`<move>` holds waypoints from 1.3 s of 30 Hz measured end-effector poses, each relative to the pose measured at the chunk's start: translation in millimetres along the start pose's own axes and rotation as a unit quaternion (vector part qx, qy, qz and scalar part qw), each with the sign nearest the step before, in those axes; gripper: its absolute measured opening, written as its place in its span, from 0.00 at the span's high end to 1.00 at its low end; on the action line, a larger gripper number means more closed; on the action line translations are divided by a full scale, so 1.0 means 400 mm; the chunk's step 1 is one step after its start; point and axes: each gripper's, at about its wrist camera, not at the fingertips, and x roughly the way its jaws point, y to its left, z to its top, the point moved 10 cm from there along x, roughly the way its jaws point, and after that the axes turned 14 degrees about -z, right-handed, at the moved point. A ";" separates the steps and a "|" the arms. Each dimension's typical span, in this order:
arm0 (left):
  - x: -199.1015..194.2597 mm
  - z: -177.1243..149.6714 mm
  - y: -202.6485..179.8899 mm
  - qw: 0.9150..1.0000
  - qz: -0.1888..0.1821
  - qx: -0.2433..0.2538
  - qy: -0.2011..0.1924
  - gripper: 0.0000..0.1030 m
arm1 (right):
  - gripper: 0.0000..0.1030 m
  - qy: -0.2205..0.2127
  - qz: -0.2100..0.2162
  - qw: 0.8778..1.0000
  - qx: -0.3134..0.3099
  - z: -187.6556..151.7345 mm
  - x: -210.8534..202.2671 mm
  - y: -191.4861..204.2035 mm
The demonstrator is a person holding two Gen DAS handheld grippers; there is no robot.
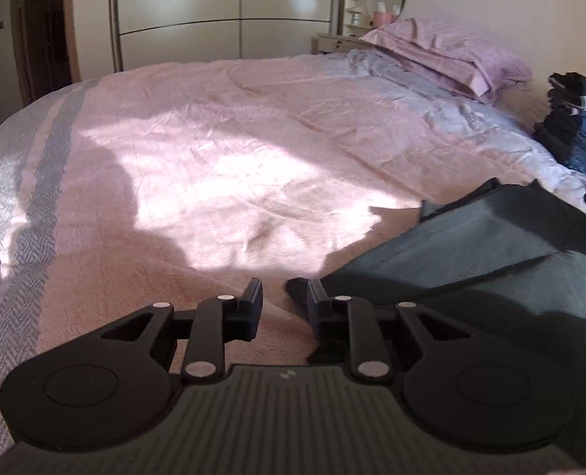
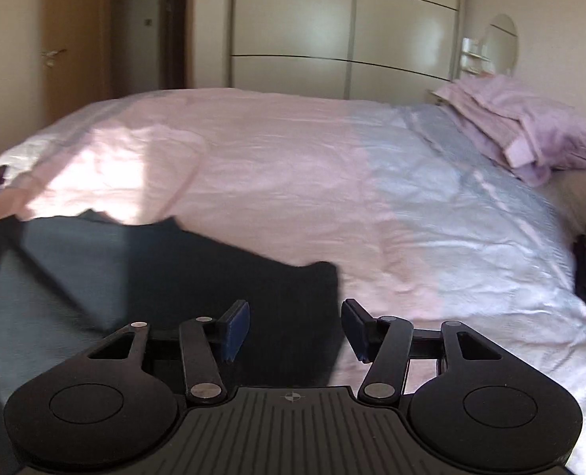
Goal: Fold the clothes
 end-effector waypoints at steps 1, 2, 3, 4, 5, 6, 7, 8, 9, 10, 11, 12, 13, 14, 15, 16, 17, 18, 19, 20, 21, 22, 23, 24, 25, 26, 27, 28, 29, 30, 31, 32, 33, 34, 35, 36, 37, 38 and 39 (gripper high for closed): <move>-0.001 -0.005 -0.038 1.000 -0.024 0.004 0.001 0.81 | 0.46 0.003 0.024 1.000 -0.003 -0.016 -0.016 0.043; -0.005 -0.018 -0.048 1.000 -0.026 0.006 0.006 0.81 | 0.46 0.007 0.048 0.999 -0.006 -0.032 -0.032 0.086; -0.009 -0.032 -0.054 1.000 -0.025 0.008 0.011 0.80 | 0.46 0.011 0.072 0.997 -0.009 -0.049 -0.048 0.128; -0.014 -0.046 -0.061 1.000 -0.024 0.010 0.016 0.78 | 0.46 0.021 0.087 0.996 -0.010 -0.071 -0.049 0.159; -0.018 -0.060 -0.067 0.999 -0.023 0.013 0.021 0.78 | 0.46 0.036 0.093 0.995 -0.013 -0.097 -0.046 0.179; -0.023 -0.073 -0.074 0.999 -0.022 0.015 0.027 0.78 | 0.46 0.052 0.092 0.994 -0.019 -0.127 -0.044 0.189; -0.027 -0.087 -0.080 0.999 -0.021 0.017 0.032 0.78 | 0.46 0.065 0.087 0.994 -0.026 -0.156 -0.050 0.187; -0.032 -0.101 -0.086 0.999 -0.020 0.019 0.037 0.78 | 0.46 0.069 0.085 0.994 -0.026 -0.176 -0.066 0.174; -0.036 -0.115 -0.092 0.999 -0.019 0.021 0.043 0.78 | 0.46 0.074 0.084 0.993 -0.026 -0.196 -0.081 0.160; -0.041 -0.129 -0.099 0.998 -0.018 0.023 0.048 0.78 | 0.46 0.079 0.081 0.993 -0.027 -0.216 -0.097 0.147; -0.045 -0.142 -0.105 0.998 -0.017 0.025 0.053 0.75 | 0.46 0.086 0.070 0.993 -0.029 -0.230 -0.111 0.126; -0.050 -0.156 -0.111 0.998 -0.016 0.027 0.058 0.74 | 0.46 0.093 0.059 0.993 -0.030 -0.244 -0.125 0.107; -0.055 -0.170 -0.118 0.997 -0.015 0.029 0.064 0.77 | 0.46 0.093 0.048 0.994 -0.028 -0.245 -0.145 0.096; -0.059 -0.184 -0.124 0.997 -0.014 0.031 0.069 0.77 | 0.46 0.079 0.038 0.996 -0.027 -0.236 -0.169 0.102; -0.054 -0.191 -0.143 0.996 -0.021 0.040 0.072 0.77 | 0.46 0.066 0.028 0.997 -0.025 -0.227 -0.193 0.108; -0.048 -0.197 -0.163 0.996 -0.028 0.050 0.075 0.76 | 0.46 0.054 0.020 0.998 -0.024 -0.219 -0.215 0.117; -0.042 -0.204 -0.184 0.995 -0.035 0.059 0.077 0.74 | 0.46 0.054 0.034 0.998 -0.027 -0.226 -0.217 0.148; -0.036 -0.210 -0.204 0.994 -0.042 0.069 0.080 0.72 | 0.46 0.053 0.048 0.997 -0.030 -0.233 -0.219 0.179; -0.030 -0.217 -0.224 0.992 -0.049 0.078 0.082 0.73 | 0.44 0.053 0.062 0.996 -0.033 -0.240 -0.222 0.211; -0.024 -0.223 -0.245 0.991 -0.057 0.088 0.085 0.72 | 0.41 0.052 0.076 0.995 -0.037 -0.247 -0.225 0.242; -0.006 -0.245 -0.246 0.989 -0.054 0.093 0.097 0.72 | 0.35 0.053 0.089 0.994 -0.040 -0.256 -0.226 0.272; 0.006 -0.255 -0.241 0.990 -0.057 0.086 0.097 0.72 | 0.32 0.067 0.082 0.993 -0.051 -0.281 -0.207 0.288; 0.004 -0.253 -0.234 0.991 -0.061 0.076 0.096 0.71 | 0.31 0.074 0.076 0.993 -0.060 -0.295 -0.199 0.298; 0.001 -0.250 -0.227 0.991 -0.064 0.065 0.095 0.70 | 0.31 0.071 0.068 0.993 -0.066 -0.297 -0.203 0.303; -0.014 -0.239 -0.224 0.992 -0.063 0.063 0.092 0.70 | 0.31 0.063 0.063 0.994 -0.068 -0.287 -0.215 0.307; -0.036 -0.229 -0.223 0.992 -0.057 0.072 0.087 0.70 | 0.31 0.055 0.058 0.994 -0.071 -0.277 -0.228 0.311; -0.055 -0.219 -0.223 0.991 -0.048 0.088 0.084 0.70 | 0.31 0.046 0.053 0.995 -0.073 -0.266 -0.241 0.316; -0.071 -0.217 -0.219 0.991 -0.041 0.098 0.087 0.70 | 0.31 0.030 0.052 0.995 -0.075 -0.250 -0.261 0.328; -0.086 -0.215 -0.215 0.990 -0.034 0.107 0.090 0.70 | 0.31 0.017 0.053 0.995 -0.082 -0.236 -0.276 0.346; -0.101 -0.213 -0.210 0.988 -0.027 0.116 0.093 0.70 | 0.31 0.004 0.055 0.995 -0.089 -0.223 -0.291 0.366; -0.116 -0.215 -0.206 0.987 -0.019 0.125 0.097 0.71 | 0.31 -0.005 0.063 0.993 -0.101 -0.212 -0.301 0.401; -0.130 -0.218 -0.201 0.986 -0.011 0.134 0.101 0.71 | 0.31 -0.014 0.073 0.990 -0.116 -0.206 -0.307 0.443; -0.140 -0.223 -0.199 0.983 -0.005 0.147 0.106 0.71 | 0.31 -0.024 0.084 0.987 -0.132 -0.201 -0.314 0.486; -0.152 -0.227 -0.199 0.981 0.003 0.161 0.109 0.70 | 0.31 -0.033 0.095 0.984 -0.148 -0.196 -0.320 0.529; -0.163 -0.232 -0.199 0.979 0.004 0.174 0.108 0.70 | 0.31 -0.041 0.105 0.979 -0.170 -0.197 -0.325 0.577; -0.173 -0.237 -0.200 0.976 0.004 0.187 0.108 0.68 | 0.31 -0.050 0.116 0.973 -0.192 -0.199 -0.330 0.625; -0.183 -0.242 -0.201 0.974 0.004 0.200 0.107 0.64 | 0.31 -0.060 0.125 0.967 -0.215 -0.201 -0.334 0.674; -0.194 -0.247 -0.201 0.971 0.004 0.213 0.106 0.62 | 0.31 -0.073 0.131 0.959 -0.238 -0.207 -0.334 0.718; -0.204 -0.252 -0.202 0.969 0.004 0.225 0.105 0.57 | 0.31 -0.086 0.137 0.951 -0.262 -0.212 -0.334 0.762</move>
